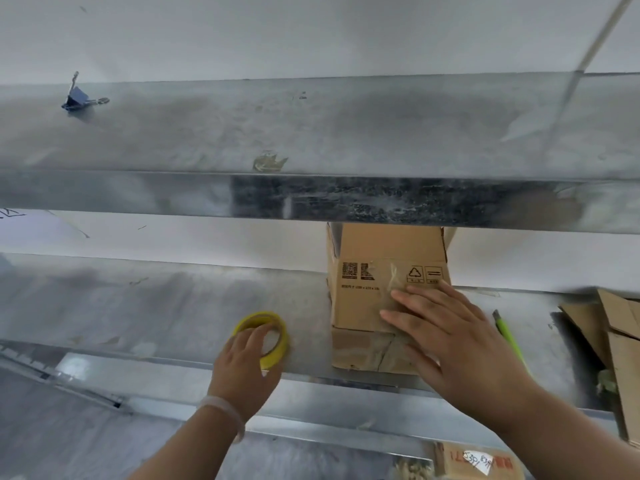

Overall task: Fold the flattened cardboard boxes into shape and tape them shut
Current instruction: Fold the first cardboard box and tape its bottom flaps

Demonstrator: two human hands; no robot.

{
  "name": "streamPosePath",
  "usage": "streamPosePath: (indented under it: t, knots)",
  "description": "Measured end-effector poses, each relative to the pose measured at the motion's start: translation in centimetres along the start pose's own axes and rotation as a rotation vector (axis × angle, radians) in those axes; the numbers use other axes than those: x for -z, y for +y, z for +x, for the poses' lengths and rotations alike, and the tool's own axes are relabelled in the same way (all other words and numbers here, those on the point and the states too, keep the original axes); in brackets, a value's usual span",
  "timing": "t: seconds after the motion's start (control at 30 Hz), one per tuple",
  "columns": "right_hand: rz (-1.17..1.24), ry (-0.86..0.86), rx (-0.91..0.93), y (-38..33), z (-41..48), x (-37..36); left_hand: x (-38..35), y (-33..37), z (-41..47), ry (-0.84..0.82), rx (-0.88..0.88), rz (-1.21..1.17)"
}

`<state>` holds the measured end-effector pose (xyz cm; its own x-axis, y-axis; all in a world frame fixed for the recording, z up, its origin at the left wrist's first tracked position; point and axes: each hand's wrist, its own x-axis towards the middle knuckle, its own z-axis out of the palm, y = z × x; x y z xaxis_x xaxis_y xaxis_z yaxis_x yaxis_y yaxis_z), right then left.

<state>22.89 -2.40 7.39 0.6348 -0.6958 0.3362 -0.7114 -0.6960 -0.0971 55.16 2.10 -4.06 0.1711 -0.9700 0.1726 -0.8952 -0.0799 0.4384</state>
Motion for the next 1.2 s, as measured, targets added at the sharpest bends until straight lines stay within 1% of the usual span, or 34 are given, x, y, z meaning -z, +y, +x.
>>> streamPosePath:
  t: [0.03,0.1,0.2,0.27,0.37,0.5,0.63,0.73,0.8,0.87,1.0,1.1,1.2]
  knots:
    - [0.005,0.003,-0.006,0.0,0.0,0.0,-0.2,-1.2,-0.3,-0.032,-0.021,0.095]
    - [0.019,0.014,-0.020,-0.3,0.0,0.2,-0.3,-2.4,-0.5,-0.084,-0.069,0.212]
    - [0.017,-0.008,-0.030,-0.8,0.2,0.4,-0.2,-2.4,-0.1,-0.051,-0.113,0.307]
    - [0.007,-0.030,-0.035,-1.1,0.4,0.4,0.4,-1.6,0.2,-0.023,-0.122,0.277]
    - [0.018,-0.047,-0.062,-1.7,1.1,0.7,2.1,0.2,0.1,0.073,-0.165,0.149]
    - [0.115,0.003,-0.101,-3.3,2.6,1.2,5.5,3.4,0.1,0.191,-0.298,-0.048]
    - [0.291,-0.011,-0.118,-5.9,5.1,2.1,8.4,6.8,0.3,0.277,-0.376,-0.144]
    - [0.485,-0.124,-0.140,-7.1,6.6,2.0,9.4,8.6,0.0,0.323,-0.384,-0.148]
    - [0.576,-0.098,-0.196,-7.7,7.1,2.0,9.9,9.1,-0.2,0.343,-0.385,-0.145]
    - [0.639,-0.018,-0.251,-7.8,7.4,1.9,10.3,9.4,-0.3,0.345,-0.393,-0.134]
    - [0.639,0.045,-0.244,-7.3,7.7,2.3,11.1,9.7,-0.3,0.280,-0.438,-0.096]
    - [0.659,0.102,-0.291,-6.6,7.6,3.0,11.3,9.8,-0.5,0.260,-0.472,-0.091]
    - [0.564,0.110,-0.247,-5.8,7.4,3.7,11.6,10.2,-0.7,0.229,-0.491,-0.121]
